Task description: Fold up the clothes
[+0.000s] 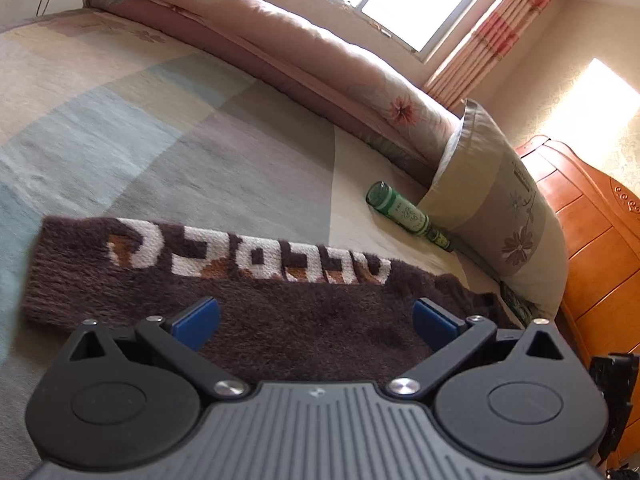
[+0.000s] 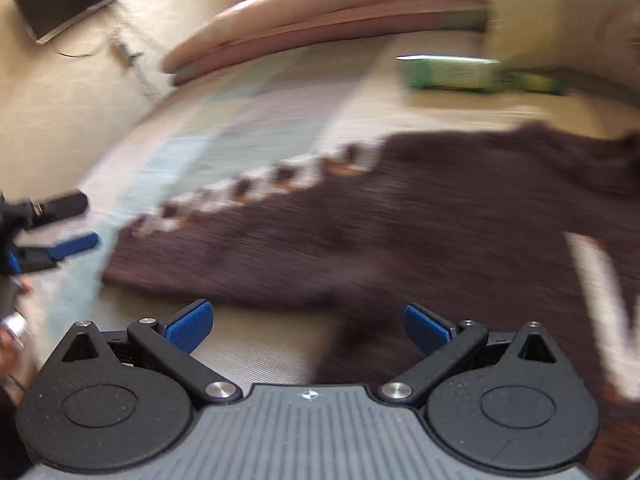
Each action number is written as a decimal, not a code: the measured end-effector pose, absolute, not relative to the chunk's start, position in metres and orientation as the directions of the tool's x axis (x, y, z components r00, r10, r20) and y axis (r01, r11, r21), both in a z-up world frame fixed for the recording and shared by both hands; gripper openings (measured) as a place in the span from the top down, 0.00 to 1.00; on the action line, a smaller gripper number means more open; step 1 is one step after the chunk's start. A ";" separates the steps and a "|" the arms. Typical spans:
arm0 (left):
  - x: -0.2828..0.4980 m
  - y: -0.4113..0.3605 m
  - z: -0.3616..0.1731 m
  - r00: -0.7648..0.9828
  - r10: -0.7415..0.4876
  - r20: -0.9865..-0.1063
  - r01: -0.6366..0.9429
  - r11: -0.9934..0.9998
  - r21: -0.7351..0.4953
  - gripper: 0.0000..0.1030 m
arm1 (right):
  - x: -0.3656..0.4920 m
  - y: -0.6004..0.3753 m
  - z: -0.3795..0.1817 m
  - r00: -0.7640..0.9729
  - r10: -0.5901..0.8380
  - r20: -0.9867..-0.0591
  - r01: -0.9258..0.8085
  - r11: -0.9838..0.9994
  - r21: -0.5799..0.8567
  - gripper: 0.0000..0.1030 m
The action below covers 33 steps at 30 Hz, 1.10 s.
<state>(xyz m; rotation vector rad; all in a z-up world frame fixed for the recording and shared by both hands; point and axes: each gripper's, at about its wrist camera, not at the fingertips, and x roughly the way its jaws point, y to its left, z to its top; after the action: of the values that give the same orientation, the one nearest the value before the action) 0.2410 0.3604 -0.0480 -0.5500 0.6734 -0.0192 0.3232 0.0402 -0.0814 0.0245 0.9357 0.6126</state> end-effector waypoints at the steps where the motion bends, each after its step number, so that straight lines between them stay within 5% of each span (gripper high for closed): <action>1: 0.248 0.350 -0.049 0.780 -0.182 -0.599 -0.152 0.873 -0.464 0.01 | 0.319 0.026 -0.086 0.470 0.453 -0.758 -0.462 0.857 0.226 0.00; 14: 0.306 0.275 -0.100 0.654 -0.241 -0.716 -0.066 0.926 -0.372 0.01 | 0.261 -0.012 -0.127 0.600 0.305 -0.740 -0.435 0.900 0.018 0.00; 16: 0.301 0.279 -0.100 0.653 -0.173 -0.738 -0.084 0.951 -0.297 0.01 | 0.260 -0.013 -0.128 0.610 0.310 -0.729 -0.433 0.901 0.021 0.00; 20: 0.288 0.295 -0.085 0.639 0.149 -0.755 -0.277 0.960 -0.045 0.01 | 0.255 -0.013 -0.129 0.624 0.313 -0.716 -0.452 0.892 -0.004 0.00; 26: 0.274 0.324 -0.079 0.680 0.022 -0.733 -0.271 0.936 -0.223 0.01 | 0.268 -0.006 -0.106 0.602 0.350 -0.718 -0.439 0.896 0.069 0.00; 33: 0.272 0.310 -0.065 0.727 -0.023 -0.687 -0.208 0.945 -0.252 0.01 | 0.307 0.041 -0.111 0.640 0.237 -0.730 -0.385 0.922 -0.038 0.00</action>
<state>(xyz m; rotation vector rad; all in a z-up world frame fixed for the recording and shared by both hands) 0.2716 0.3103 -0.0650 -0.3243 0.7540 0.1035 0.3071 0.0408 -0.1108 -0.1972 0.8011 0.3574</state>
